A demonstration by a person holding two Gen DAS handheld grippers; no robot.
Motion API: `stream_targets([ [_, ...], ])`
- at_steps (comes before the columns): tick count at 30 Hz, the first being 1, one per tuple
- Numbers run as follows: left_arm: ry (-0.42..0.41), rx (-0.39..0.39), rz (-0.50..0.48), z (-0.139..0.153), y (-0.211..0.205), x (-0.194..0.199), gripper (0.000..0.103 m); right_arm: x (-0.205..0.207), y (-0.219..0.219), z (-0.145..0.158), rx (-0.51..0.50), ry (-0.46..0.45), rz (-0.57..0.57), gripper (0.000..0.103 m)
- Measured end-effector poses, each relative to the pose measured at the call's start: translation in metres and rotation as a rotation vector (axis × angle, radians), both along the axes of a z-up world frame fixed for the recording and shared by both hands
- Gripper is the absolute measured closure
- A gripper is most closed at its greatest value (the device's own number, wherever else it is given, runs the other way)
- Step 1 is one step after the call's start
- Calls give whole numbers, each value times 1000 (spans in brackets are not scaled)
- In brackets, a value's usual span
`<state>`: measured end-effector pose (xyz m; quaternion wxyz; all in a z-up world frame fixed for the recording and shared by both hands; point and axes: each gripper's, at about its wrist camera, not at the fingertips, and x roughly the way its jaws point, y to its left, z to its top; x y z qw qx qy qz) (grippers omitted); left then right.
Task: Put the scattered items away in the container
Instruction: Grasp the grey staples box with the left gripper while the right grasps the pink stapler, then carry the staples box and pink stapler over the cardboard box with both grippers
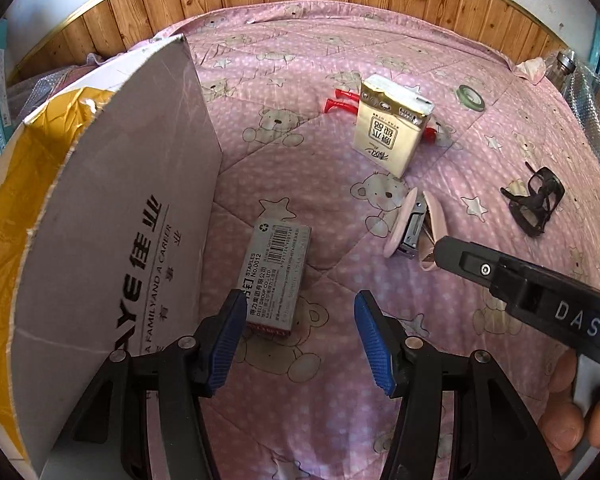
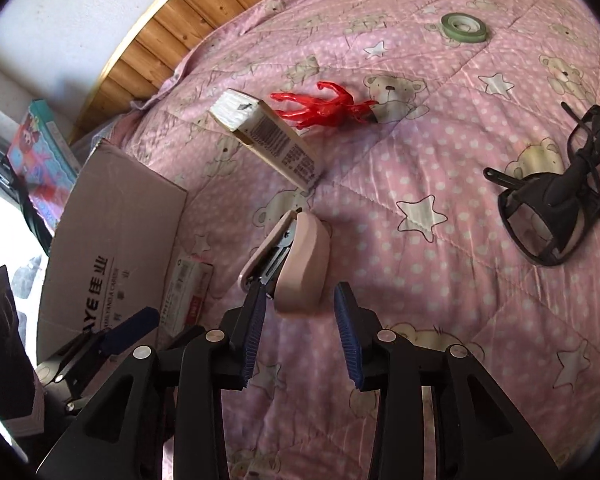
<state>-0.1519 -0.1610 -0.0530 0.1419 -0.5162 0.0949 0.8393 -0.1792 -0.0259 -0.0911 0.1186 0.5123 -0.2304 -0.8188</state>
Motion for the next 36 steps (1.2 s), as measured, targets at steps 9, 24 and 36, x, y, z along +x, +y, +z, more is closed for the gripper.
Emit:
stream_targets([
  [9,59,-54,22,-16,6,-8,46,-9,-9,-1,15,59,75,75],
  [24,109,96,45,12,-14,11,36,8,34,17,195,99,33,81],
  [36,96,138,-68,9,8,12,62,18,36,14,171,98,57,81],
])
